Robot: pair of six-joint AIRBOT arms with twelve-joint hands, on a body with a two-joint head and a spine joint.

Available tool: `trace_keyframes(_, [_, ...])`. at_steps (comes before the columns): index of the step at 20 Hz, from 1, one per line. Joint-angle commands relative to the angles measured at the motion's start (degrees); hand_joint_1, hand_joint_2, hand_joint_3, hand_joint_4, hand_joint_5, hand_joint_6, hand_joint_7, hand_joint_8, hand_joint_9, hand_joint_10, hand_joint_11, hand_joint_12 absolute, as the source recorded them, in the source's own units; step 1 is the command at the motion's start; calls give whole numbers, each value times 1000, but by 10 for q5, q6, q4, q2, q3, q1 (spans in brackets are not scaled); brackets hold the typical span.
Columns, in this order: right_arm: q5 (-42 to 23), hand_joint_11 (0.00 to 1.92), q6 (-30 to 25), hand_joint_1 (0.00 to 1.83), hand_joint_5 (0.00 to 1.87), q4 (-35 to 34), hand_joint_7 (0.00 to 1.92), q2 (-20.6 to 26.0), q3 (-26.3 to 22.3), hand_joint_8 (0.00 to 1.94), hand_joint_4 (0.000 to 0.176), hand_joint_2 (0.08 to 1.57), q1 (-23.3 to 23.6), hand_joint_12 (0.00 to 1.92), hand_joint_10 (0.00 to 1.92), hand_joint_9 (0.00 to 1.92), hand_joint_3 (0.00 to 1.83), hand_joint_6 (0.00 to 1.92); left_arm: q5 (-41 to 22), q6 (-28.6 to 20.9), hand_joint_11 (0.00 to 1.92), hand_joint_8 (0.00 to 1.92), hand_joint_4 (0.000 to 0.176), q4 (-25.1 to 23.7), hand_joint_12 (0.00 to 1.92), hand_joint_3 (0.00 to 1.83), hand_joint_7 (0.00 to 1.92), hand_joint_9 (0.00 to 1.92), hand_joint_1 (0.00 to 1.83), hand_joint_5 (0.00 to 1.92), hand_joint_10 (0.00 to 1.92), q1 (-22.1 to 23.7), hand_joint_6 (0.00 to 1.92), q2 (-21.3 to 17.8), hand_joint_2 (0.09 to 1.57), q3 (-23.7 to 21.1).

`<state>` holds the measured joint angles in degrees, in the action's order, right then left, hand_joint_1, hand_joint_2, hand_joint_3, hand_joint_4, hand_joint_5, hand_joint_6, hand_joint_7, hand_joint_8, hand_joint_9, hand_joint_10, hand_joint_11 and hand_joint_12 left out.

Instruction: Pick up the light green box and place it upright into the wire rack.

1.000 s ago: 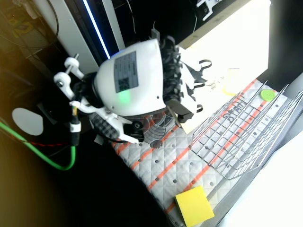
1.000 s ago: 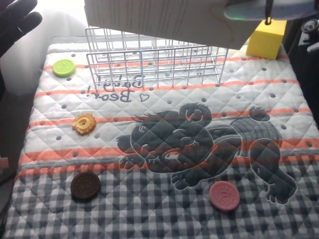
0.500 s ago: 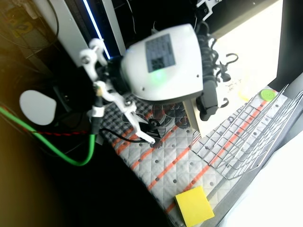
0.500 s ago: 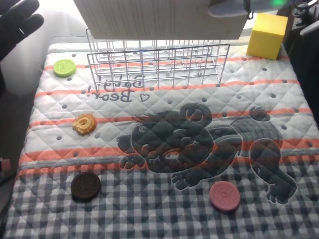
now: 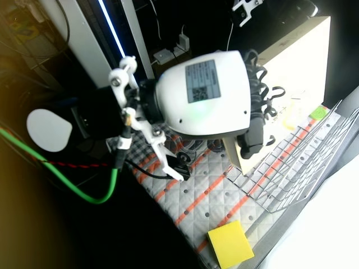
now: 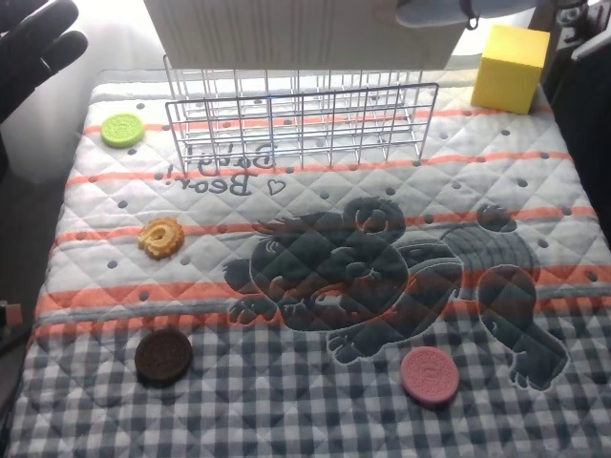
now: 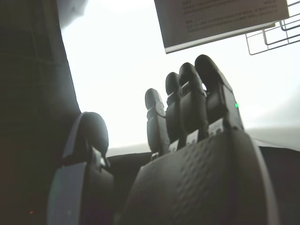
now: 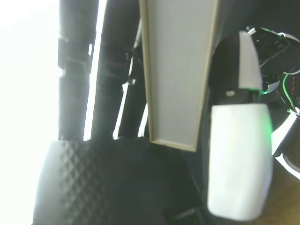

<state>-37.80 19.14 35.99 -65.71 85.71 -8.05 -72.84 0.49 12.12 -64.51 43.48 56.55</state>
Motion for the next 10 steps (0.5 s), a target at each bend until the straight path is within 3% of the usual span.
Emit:
trace_keyframes(1, [-25, 1375, 2, 832, 1241, -7, 1467, 0, 10, 1, 0, 1299, 5, 396, 0, 1570, 2, 3, -71, -5, 0, 2, 141, 6, 766, 0, 347, 317, 619, 415, 4, 7, 1, 3, 1115, 3])
trace_keyframes(5, [-24, 1419, 1, 837, 1240, 0, 1490, -4, 16, 8, 0, 1302, 5, 430, 13, 1605, 1, 2, -73, -5, 0, 3, 148, 6, 728, 0, 334, 307, 611, 406, 3, 7, 0, 4, 1118, 4])
trace_keyframes(6, [-24, 1413, -38, 1065, 969, 0, 1473, -4, 14, 34, 0, 1163, 5, 443, 65, 1585, 62, 879, -73, -5, 0, 2, 151, 6, 728, 0, 331, 307, 617, 400, 2, 7, 0, 4, 1118, 4])
trace_keyframes(7, [-25, 1370, -58, 1103, 853, 1, 1477, -4, 11, 15, 0, 1192, 5, 554, 42, 1588, 6, 1173, -74, -5, 0, 1, 157, 6, 713, 0, 319, 299, 601, 394, 1, 7, 1, 4, 1120, 4])
trace_keyframes(8, [-26, 1370, -58, 1103, 853, 2, 1477, -4, 9, 15, 0, 1192, 5, 554, 42, 1588, 6, 1173, -75, -5, 0, 1, 157, 6, 713, 0, 319, 299, 601, 394, 1, 7, 1, 4, 1120, 4])
trace_keyframes(9, [-31, 1351, -58, 871, 975, 2, 1485, -2, 5, 11, 0, 1284, 5, 623, 35, 1598, 4, 703, -76, -5, 8, 4, 163, 6, 718, 0, 326, 310, 596, 392, 5, 7, 1, 5, 1119, 4])
trace_keyframes(10, [-37, 1325, -58, 788, 1083, 1, 1489, 1, 2, 7, 0, 1313, 5, 680, 27, 1602, 0, 437, -76, -5, 13, 4, 162, 6, 724, 2, 328, 311, 577, 390, 5, 7, 0, 6, 1124, 4])
